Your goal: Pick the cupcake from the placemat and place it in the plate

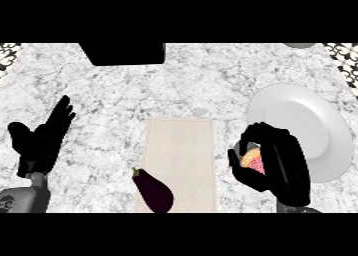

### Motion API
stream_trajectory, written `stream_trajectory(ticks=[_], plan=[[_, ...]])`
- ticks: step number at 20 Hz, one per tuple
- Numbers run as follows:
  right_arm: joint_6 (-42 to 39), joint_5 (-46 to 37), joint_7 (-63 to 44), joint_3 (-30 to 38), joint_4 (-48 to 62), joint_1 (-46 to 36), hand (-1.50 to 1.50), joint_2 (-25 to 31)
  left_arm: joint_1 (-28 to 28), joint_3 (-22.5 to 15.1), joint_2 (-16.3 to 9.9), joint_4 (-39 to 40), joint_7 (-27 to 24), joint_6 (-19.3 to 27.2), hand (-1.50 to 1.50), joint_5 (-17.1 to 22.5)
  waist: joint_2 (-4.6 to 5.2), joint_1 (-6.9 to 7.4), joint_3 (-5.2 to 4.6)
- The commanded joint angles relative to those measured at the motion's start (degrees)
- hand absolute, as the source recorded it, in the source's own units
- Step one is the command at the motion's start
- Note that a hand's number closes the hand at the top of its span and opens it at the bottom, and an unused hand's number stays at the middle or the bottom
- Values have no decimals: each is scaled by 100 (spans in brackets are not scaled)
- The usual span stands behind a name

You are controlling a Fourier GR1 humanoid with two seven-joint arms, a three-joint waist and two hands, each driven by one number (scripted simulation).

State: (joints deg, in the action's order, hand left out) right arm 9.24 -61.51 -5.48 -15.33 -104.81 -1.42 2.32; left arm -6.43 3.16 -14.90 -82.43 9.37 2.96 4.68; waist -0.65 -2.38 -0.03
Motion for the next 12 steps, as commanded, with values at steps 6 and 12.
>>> stream_trajectory(ticks=[6,12], plan=[[-413,1375,-60,1789,-253,-83,150,568,-387,-24,161,607,-307,-182,0,-90,78,212,4],[-607,2137,503,2818,511,-339,150,1250,-220,109,-47,64,2,-331,0,-62,65,240,5]])
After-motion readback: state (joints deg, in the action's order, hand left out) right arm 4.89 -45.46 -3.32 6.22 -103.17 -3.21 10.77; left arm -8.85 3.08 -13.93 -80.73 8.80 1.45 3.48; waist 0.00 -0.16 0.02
